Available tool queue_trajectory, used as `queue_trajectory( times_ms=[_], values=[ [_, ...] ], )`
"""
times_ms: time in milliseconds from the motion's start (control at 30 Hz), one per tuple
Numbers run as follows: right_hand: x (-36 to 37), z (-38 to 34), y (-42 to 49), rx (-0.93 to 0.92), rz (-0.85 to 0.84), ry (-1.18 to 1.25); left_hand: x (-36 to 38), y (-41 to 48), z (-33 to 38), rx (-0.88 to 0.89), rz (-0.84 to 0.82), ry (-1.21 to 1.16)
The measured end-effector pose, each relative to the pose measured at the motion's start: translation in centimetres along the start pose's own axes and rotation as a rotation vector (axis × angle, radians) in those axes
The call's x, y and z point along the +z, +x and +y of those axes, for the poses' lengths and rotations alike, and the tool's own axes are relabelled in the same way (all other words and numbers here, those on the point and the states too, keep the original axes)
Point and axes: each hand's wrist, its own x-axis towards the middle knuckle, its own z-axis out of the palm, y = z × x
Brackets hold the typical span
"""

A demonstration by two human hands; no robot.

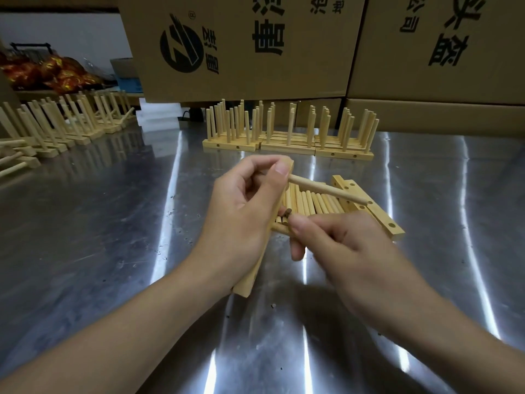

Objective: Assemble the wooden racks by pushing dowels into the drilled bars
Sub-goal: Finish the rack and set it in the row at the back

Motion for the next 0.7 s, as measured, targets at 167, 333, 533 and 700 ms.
queue_trajectory(
  times_ms=[167, 333, 533, 700],
  values=[
    [-0.6, -0.5, 0.4, 0.354, -0.208, 0.485, 0.0, 0.0, 0.3, 0.083, -0.046, 0.087],
    [-0.4, 0.0, 0.0, -0.322, 0.053, -0.549, -0.6, 0.7, 0.2, -0.041, -0.036, 0.053],
    [-0.2, -1.2, 0.0, 0.439, -0.240, 0.718, -0.2, 0.1, 0.4, 0.053, -0.070, 0.052],
    [-0.2, -0.6, 0.0, -0.092, -0.061, -0.212, -0.4, 0.5, 0.5, -0.039, -0.063, 0.029]
  ],
)
